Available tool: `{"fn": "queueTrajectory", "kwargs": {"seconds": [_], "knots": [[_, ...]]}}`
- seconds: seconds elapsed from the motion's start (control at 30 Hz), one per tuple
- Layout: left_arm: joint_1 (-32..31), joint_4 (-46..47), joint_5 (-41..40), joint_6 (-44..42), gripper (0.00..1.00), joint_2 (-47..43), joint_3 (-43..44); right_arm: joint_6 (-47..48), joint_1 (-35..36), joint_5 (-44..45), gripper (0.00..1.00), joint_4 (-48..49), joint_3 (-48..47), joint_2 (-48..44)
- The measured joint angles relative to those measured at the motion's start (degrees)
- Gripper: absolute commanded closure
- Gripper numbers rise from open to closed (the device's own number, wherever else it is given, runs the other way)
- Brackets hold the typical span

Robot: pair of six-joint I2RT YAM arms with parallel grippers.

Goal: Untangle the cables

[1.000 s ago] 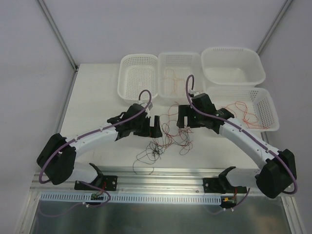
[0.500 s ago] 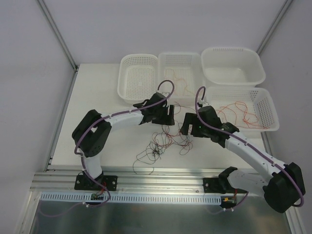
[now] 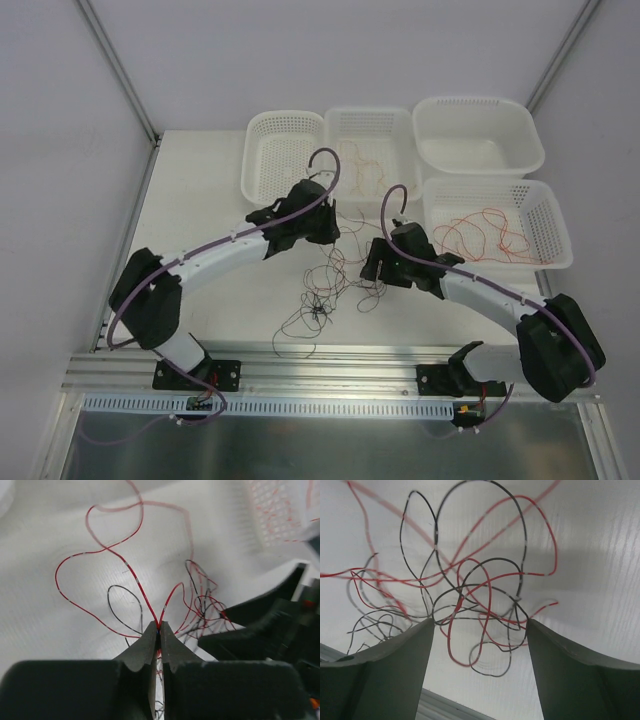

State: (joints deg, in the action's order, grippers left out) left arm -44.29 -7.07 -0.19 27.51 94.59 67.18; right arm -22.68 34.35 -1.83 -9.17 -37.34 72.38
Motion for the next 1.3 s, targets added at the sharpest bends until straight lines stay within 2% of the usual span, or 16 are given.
{"fn": "queueTrajectory", "kwargs": {"seconds": [0.07, 0.13, 0.33, 0.37, 0.43, 0.6, 0.7, 0.8, 0.97, 1.03, 1.17, 1.23, 1.3], "knots": [[0.0, -0.5, -0.5, -0.3, 1.00, -5.3, -0.4, -0.5, -0.1, -0.2, 0.41, 1.5, 0.5, 1.4], [0.0, -1.3, -0.9, -0.6, 1.00, -10.2, -0.5, -1.0, -0.3, -0.2, 0.47, 2.2, 1.0, 2.4], [2.2, -5.0, -1.8, -1.3, 1.00, -21.2, -0.5, -1.9, -2.3, -0.8, 0.77, 3.2, 2.1, 5.0], [3.2, -6.0, -1.9, -1.4, 1.00, -22.8, -0.5, -2.0, -2.9, -0.9, 0.87, 3.3, 2.3, 5.4], [5.4, -7.7, -1.9, -1.5, 1.00, -25.5, -0.4, -2.1, -3.9, -1.4, 0.99, 3.3, 2.8, 6.1], [10.7, -12.9, -2.1, -3.3, 1.00, -31.1, 1.2, -2.4, -5.7, -1.9, 0.99, 2.9, 3.3, 6.3], [15.7, -17.9, -5.6, -5.9, 1.00, -33.6, 3.7, -1.9, -7.7, -1.9, 0.99, 1.4, 3.3, 5.4], [21.6, -24.3, -8.4, -7.6, 1.00, -34.7, 6.7, -1.4, -9.2, -3.8, 0.99, 1.3, 2.9, 2.1], [26.5, -31.9, -15.0, -10.8, 1.00, -34.5, 10.5, 0.2, -10.7, -6.2, 0.99, 1.2, 0.3, -5.3], [27.6, -33.2, -17.7, -12.2, 1.00, -34.2, 12.3, 1.2, -11.2, -6.6, 0.99, 0.4, -0.9, -7.3], [32.4, -33.2, -28.8, -15.7, 1.00, -33.7, 15.5, 3.7, -14.2, -1.3, 0.98, -7.1, -1.3, -8.7], [32.7, -33.0, -28.9, -15.9, 1.00, -34.2, 15.6, 5.2, -14.8, 0.0, 0.95, -10.6, -1.3, -9.2], [32.7, -33.0, -25.3, -15.9, 1.00, -34.5, 15.0, 7.0, -14.6, 0.3, 0.94, -13.4, -1.7, -9.9]]}}
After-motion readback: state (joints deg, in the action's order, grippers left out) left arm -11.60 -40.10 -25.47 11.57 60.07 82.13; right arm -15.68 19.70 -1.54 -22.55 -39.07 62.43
